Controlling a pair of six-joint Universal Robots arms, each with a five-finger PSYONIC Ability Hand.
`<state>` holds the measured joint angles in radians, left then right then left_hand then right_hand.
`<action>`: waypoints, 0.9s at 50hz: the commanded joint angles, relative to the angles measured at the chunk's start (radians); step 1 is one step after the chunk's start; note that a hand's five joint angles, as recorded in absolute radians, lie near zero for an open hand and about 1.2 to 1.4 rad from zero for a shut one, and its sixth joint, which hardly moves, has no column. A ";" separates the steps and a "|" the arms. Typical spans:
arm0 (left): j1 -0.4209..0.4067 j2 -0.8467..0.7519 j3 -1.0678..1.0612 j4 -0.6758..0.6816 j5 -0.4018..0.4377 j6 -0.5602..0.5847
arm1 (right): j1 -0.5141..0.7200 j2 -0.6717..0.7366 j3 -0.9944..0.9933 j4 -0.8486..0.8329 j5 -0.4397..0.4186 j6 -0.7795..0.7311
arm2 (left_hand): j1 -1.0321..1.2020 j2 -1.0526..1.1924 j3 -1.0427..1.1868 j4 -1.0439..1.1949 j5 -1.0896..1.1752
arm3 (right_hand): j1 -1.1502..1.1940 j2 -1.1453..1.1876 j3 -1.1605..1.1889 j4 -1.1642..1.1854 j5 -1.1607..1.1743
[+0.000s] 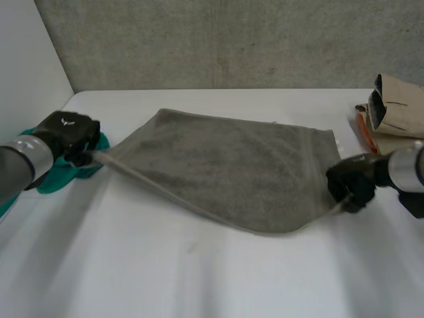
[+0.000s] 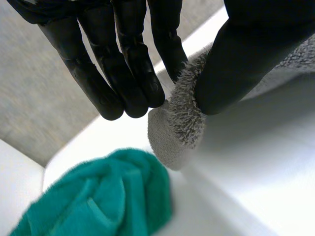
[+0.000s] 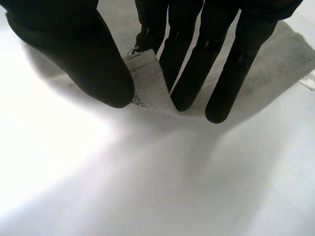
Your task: Fold the laundry.
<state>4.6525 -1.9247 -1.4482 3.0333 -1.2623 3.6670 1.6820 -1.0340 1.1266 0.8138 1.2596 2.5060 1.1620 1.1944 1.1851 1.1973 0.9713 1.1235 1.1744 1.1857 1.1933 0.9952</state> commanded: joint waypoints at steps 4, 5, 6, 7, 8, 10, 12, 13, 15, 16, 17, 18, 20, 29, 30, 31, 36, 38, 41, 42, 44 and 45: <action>0.122 0.171 -0.165 -0.455 0.017 0.281 | -0.111 -0.173 0.288 0.188 0.107 -0.583 | 0.234 0.202 0.211 0.199 0.250 | 0.273 0.222 0.211 0.203 0.227; 0.138 0.181 -0.178 -0.482 0.020 0.306 | -0.114 -0.176 0.292 0.186 0.112 -0.587 | 0.234 0.202 0.211 0.199 0.250 | 0.273 0.222 0.211 0.203 0.227; 0.181 0.190 -0.202 -0.525 0.033 0.370 | -0.120 -0.178 0.288 0.173 0.107 -0.569 | 0.234 0.202 0.211 0.199 0.250 | 0.273 0.222 0.211 0.203 0.227; 0.192 0.193 -0.211 -0.533 0.041 0.393 | -0.120 -0.178 0.283 0.160 0.101 -0.555 | 0.234 0.202 0.211 0.199 0.250 | 0.273 0.222 0.211 0.203 0.227; 0.207 0.193 -0.219 -0.533 0.050 0.424 | -0.119 -0.176 0.276 0.141 0.092 -0.527 | 0.234 0.202 0.211 0.199 0.250 | 0.273 0.222 0.211 0.203 0.227; 0.227 0.191 -0.227 -0.522 0.081 0.491 | -0.114 -0.175 0.256 0.096 0.074 -0.472 | 0.234 0.202 0.211 0.199 0.250 | 0.273 0.222 0.211 0.203 0.227; 0.204 0.179 -0.212 -0.498 0.101 0.507 | -0.094 -0.163 0.230 0.035 0.060 -0.394 | 0.234 0.202 0.211 0.199 0.250 | 0.273 0.222 0.211 0.203 0.227; 0.190 0.170 -0.202 -0.484 0.104 0.502 | -0.087 -0.156 0.219 0.013 0.060 -0.371 | 0.234 0.202 0.211 0.199 0.250 | 0.273 0.222 0.211 0.203 0.227; 0.134 0.121 -0.154 -0.432 0.101 0.470 | -0.061 -0.141 0.184 -0.052 0.063 -0.298 | 0.234 0.202 0.211 0.199 0.250 | 0.273 0.222 0.211 0.203 0.227; 0.112 0.100 -0.129 -0.412 0.095 0.453 | -0.053 -0.135 0.170 -0.076 0.061 -0.276 | 0.234 0.202 0.211 0.199 0.250 | 0.273 0.222 0.211 0.203 0.227; 0.094 0.080 -0.101 -0.390 0.087 0.437 | -0.045 -0.129 0.154 -0.100 0.063 -0.254 | 0.234 0.202 0.211 0.199 0.250 | 0.273 0.222 0.211 0.203 0.227; 0.075 0.061 -0.069 -0.372 0.078 0.415 | -0.038 -0.120 0.136 -0.128 0.063 -0.234 | 0.234 0.202 0.211 0.199 0.250 | 0.273 0.222 0.211 0.203 0.227; 0.028 0.007 0.056 -0.315 0.032 0.340 | -0.013 -0.092 0.064 -0.232 0.073 -0.170 | 0.234 0.202 0.211 0.199 0.250 | 0.273 0.222 0.211 0.203 0.227; -0.075 -0.046 0.661 -0.009 -0.150 0.052 | 0.038 -0.118 -0.244 -0.776 0.282 0.133 | 0.234 0.202 0.211 0.199 0.250 | 0.273 0.222 0.211 0.203 0.227; -0.075 -0.042 0.689 0.022 -0.158 0.030 | 0.039 -0.133 -0.249 -0.830 0.294 0.155 | 0.234 0.202 0.211 0.199 0.250 | 0.273 0.222 0.211 0.203 0.227; -0.074 -0.033 0.736 0.106 -0.181 -0.031 | 0.042 -0.170 -0.245 -0.945 0.309 0.198 | 0.234 0.202 0.211 0.199 0.250 | 0.273 0.222 0.211 0.203 0.227; -0.071 -0.017 0.778 0.271 -0.204 -0.195 | 0.067 -0.238 -0.183 -1.219 0.325 0.274 | 0.234 0.202 0.211 0.199 0.250 | 0.273 0.222 0.211 0.203 0.227; -0.066 -0.019 0.761 0.265 -0.189 -0.232 | 0.085 -0.241 -0.162 -1.208 0.317 0.269 | 0.234 0.202 0.211 0.199 0.250 | 0.273 0.222 0.211 0.203 0.227; -0.058 -0.023 0.714 0.246 -0.171 -0.243 | 0.094 -0.233 -0.124 -1.161 0.290 0.271 | 0.234 0.202 0.211 0.199 0.250 | 0.273 0.222 0.211 0.203 0.227; -0.051 -0.025 0.679 0.240 -0.163 -0.242 | 0.094 -0.230 -0.111 -1.151 0.284 0.269 | 0.234 0.202 0.211 0.199 0.250 | 0.273 0.222 0.211 0.203 0.227; -0.046 -0.030 0.637 0.242 -0.157 -0.239 | 0.093 -0.216 -0.076 -1.125 0.261 0.271 | 0.234 0.202 0.211 0.199 0.250 | 0.273 0.222 0.211 0.203 0.227; -0.041 -0.033 0.591 0.246 -0.149 -0.234 | 0.091 -0.203 -0.055 -1.107 0.253 0.271 | 0.234 0.202 0.211 0.199 0.250 | 0.273 0.222 0.211 0.203 0.227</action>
<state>4.5916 -1.9457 -0.7124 3.2999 -1.4447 3.4228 1.7711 -1.2721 0.9895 -0.3832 1.5613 2.7856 1.1620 1.1965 1.1882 1.1982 0.9712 1.1235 1.1744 1.1879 1.1977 1.0144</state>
